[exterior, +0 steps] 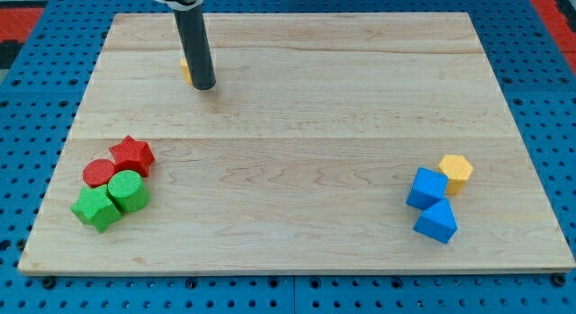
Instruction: Push the yellow heart to the top left of the board
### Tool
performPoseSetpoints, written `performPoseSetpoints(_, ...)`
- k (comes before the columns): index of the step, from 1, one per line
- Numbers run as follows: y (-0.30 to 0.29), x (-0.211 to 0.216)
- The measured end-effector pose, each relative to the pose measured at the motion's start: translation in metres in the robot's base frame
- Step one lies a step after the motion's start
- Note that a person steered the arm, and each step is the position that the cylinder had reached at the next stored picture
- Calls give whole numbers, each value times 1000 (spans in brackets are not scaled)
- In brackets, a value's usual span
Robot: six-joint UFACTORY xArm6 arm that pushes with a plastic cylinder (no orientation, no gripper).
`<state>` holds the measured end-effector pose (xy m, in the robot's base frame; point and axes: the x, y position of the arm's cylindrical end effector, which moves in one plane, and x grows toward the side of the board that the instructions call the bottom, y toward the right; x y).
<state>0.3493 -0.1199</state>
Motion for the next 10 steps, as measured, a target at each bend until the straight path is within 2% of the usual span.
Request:
performPoseSetpoints(1,14,7)
performPoseSetpoints(3,-17,-24)
performPoseSetpoints(4,8,-39)
performPoseSetpoints(5,-45,-60)
performPoseSetpoints(6,-36,-48)
performPoseSetpoints(7,-74,-64)
performPoseSetpoints(8,-49,-44)
performPoseSetpoints(9,-80,-55)
performPoseSetpoints(10,-82,-99)
